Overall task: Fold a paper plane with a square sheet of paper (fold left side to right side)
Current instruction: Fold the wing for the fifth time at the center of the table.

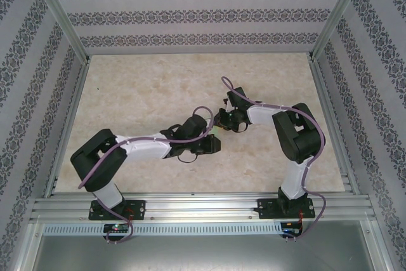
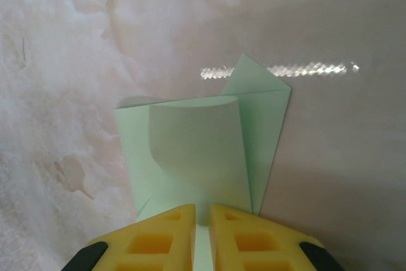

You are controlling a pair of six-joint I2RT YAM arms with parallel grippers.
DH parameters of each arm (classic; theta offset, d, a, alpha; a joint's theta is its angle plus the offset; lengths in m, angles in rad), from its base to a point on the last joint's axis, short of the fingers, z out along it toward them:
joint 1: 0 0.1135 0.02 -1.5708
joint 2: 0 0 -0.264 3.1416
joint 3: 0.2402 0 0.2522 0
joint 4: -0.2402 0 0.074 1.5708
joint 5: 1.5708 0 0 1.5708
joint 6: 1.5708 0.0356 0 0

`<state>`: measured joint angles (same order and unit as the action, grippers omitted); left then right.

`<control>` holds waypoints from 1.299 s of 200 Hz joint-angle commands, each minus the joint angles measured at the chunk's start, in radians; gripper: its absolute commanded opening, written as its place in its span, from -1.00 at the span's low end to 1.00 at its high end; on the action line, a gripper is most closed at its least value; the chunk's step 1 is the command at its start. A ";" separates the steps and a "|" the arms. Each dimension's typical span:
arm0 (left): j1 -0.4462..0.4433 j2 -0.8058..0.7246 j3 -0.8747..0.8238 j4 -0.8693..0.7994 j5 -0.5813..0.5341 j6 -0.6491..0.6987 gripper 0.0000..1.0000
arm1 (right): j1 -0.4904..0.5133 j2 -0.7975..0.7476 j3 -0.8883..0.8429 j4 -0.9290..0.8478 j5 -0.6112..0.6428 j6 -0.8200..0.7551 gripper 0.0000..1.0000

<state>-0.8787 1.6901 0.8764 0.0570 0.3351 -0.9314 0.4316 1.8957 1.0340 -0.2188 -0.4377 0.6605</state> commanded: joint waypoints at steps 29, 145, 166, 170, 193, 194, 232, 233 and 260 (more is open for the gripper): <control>0.068 0.078 0.038 0.003 -0.008 0.070 -0.68 | 0.023 0.005 -0.031 -0.045 0.012 0.012 -0.68; 0.065 0.190 0.028 -0.090 -0.058 0.104 -0.70 | 0.029 0.016 0.032 -0.090 0.035 -0.033 -0.68; 0.048 0.193 0.011 -0.129 -0.090 0.105 -0.72 | 0.029 0.025 0.081 -0.141 0.068 -0.067 -0.68; 0.045 0.193 0.005 -0.130 -0.092 0.101 -0.72 | 0.029 0.028 0.091 -0.153 0.076 -0.072 -0.68; 0.038 0.198 -0.046 -0.085 -0.083 0.068 -0.74 | 0.027 0.050 0.133 -0.193 0.101 -0.102 -0.68; 0.038 0.198 -0.049 -0.080 -0.081 0.066 -0.74 | 0.026 0.050 0.134 -0.193 0.102 -0.104 -0.68; 0.028 0.199 -0.116 -0.019 -0.076 0.023 -0.75 | 0.017 0.078 0.151 -0.209 0.129 -0.126 -0.69; 0.028 0.199 -0.116 -0.018 -0.077 0.022 -0.76 | 0.016 0.078 0.151 -0.209 0.129 -0.126 -0.69; 0.020 0.204 -0.135 -0.009 -0.076 0.013 -0.77 | -0.013 0.077 0.140 -0.185 0.123 -0.144 -0.69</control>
<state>-0.8295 1.8351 0.8177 0.2001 0.2802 -0.8906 0.4488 1.9442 1.1698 -0.4000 -0.3668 0.5549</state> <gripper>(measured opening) 0.120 0.158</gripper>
